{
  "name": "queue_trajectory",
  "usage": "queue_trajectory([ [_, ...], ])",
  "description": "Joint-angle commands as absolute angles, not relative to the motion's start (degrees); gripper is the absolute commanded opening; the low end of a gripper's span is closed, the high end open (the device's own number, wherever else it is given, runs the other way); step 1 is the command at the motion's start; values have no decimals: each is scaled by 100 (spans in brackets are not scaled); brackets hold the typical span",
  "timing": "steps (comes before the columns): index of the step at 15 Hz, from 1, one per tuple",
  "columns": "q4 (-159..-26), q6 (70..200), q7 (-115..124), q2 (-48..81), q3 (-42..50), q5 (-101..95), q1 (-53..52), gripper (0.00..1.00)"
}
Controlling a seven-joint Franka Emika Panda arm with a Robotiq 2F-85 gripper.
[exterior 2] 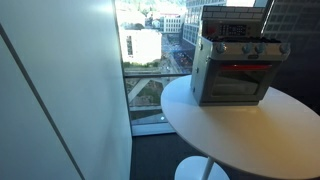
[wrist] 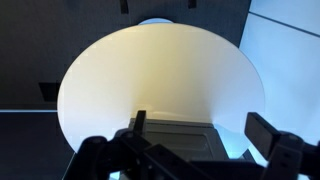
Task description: Turn the knob on the far right to the right
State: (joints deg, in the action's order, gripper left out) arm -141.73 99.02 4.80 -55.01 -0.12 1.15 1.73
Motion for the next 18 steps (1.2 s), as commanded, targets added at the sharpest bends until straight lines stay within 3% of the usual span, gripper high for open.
queue_trajectory([
  [1,-13634,10011,538,-4952,-72,81,239,100],
  [18,-12026,11196,646,-2602,54,-375,590,100],
])
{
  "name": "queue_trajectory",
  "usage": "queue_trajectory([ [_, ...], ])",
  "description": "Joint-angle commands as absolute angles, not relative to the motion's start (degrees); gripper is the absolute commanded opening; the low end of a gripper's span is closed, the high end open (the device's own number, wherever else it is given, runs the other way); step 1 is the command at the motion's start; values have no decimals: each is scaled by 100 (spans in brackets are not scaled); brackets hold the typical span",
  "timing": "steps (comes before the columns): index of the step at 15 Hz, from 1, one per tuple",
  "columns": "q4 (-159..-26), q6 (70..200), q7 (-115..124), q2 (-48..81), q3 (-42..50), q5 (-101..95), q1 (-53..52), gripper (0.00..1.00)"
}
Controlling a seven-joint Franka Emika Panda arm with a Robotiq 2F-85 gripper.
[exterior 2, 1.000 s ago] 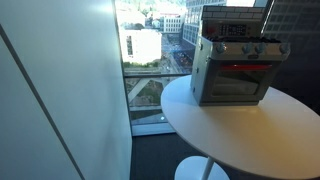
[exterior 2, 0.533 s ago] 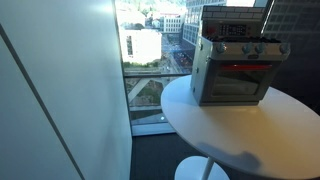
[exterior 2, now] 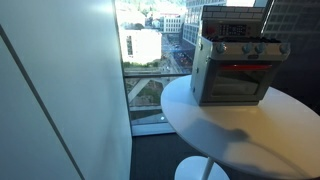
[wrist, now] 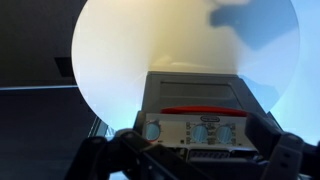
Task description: Turn the knob on the far right to the right
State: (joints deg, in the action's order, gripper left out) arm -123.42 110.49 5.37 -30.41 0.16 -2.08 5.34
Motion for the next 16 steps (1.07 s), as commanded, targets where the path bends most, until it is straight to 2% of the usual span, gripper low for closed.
queue_trajectory([
  [1,-11983,11308,653,-2446,72,-412,613,100],
  [8,-11622,11582,643,-1699,183,-348,603,100],
  [16,-11733,11625,556,-1737,199,-326,562,100],
])
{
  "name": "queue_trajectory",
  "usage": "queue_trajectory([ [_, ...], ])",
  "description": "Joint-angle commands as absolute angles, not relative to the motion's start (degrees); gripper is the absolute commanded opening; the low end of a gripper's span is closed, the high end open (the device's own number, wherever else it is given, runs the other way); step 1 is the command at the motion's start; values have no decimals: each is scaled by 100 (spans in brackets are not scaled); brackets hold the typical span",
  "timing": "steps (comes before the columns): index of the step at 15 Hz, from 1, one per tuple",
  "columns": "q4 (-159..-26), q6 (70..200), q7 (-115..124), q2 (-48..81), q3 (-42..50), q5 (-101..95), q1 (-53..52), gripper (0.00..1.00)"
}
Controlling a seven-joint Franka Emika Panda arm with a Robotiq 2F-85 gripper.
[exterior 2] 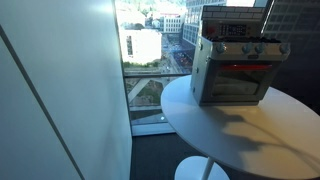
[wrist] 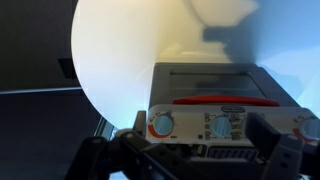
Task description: Turn the knob on the far right to the right
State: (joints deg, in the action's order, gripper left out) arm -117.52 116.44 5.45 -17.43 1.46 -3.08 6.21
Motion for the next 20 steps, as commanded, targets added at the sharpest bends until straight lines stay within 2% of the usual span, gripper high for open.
queue_trajectory([
  [1,-11732,11624,556,-1737,199,-326,562,100],
  [20,-11807,13248,1156,-941,628,47,757,100],
])
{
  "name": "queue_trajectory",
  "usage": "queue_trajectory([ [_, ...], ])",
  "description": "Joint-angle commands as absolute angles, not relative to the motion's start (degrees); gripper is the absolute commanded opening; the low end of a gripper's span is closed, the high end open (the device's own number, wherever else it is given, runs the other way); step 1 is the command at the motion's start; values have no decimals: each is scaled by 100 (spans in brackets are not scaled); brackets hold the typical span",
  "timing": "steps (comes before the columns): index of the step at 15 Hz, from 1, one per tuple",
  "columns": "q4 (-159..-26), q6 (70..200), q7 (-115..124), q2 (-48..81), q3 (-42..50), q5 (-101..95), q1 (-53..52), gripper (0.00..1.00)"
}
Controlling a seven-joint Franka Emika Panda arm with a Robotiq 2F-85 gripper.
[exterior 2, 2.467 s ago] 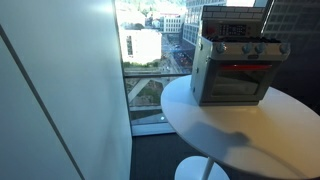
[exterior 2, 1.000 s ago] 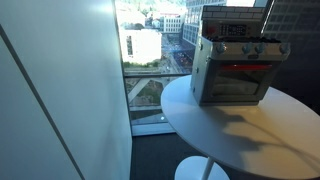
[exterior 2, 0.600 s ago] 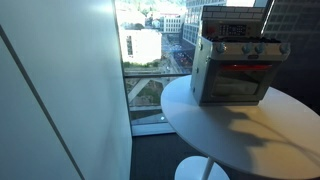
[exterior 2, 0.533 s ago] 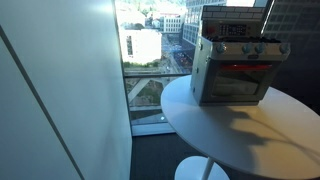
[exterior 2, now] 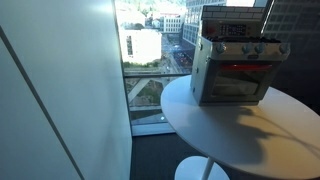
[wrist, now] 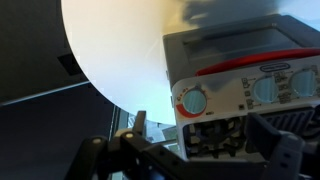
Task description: Turn the knob on the far right to the right
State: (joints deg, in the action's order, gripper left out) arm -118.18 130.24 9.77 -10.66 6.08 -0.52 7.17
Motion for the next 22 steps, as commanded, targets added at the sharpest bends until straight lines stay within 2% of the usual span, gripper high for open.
queue_trajectory([
  [1,-11822,13317,1181,-890,636,72,759,100],
  [22,-11934,14039,1298,-259,703,131,759,100],
])
